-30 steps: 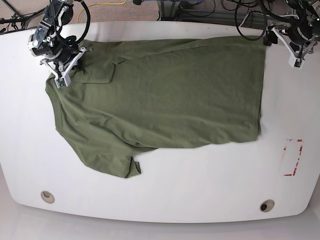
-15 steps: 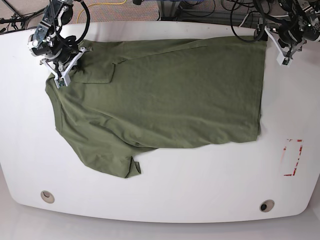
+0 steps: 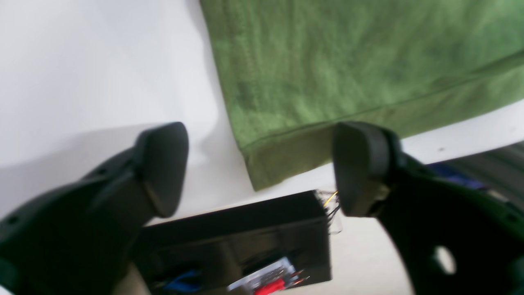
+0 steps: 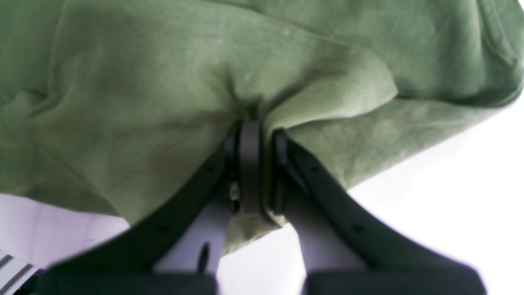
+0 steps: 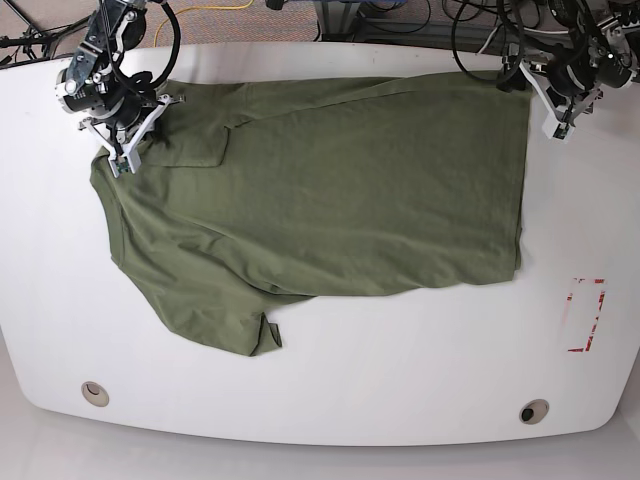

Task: Fold the T-shirt properly
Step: 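Move the left gripper down along the shirt side and grasp the edge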

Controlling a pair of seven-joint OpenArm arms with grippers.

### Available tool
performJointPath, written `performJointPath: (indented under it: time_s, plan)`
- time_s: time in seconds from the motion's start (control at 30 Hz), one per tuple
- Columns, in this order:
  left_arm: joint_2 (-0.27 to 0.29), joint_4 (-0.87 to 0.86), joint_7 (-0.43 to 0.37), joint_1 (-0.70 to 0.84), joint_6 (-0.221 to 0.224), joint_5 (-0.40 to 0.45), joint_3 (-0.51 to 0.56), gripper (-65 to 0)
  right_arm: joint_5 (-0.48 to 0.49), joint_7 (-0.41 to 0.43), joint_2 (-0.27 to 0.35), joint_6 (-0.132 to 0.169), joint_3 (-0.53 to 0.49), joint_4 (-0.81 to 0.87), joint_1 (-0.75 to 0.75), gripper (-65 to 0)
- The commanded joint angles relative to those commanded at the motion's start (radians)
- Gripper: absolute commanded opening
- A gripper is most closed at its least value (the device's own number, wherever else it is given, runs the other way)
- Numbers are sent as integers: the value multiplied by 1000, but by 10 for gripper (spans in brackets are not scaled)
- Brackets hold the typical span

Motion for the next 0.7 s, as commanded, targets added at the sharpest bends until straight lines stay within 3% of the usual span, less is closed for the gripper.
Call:
performJointPath:
  time_s: [0.07, 0.4, 0.47, 0.7]
  plan:
    - [-2, -6, 2, 0, 0, 0, 9, -276, 0, 0, 0, 0, 0, 0, 0, -618]
    - [-2, -6, 5, 0, 0, -3, 12, -624, 0, -25, -26, 0, 2, 101, -9, -621]
    - [-3, -5, 9, 0, 0, -3, 12, -650, 0, -43, -35, 0, 2, 140, -12, -621]
    - [-5, 74, 64, -6, 0, -6, 11, -650, 0, -100, -41, 0, 2, 189, -15, -621]
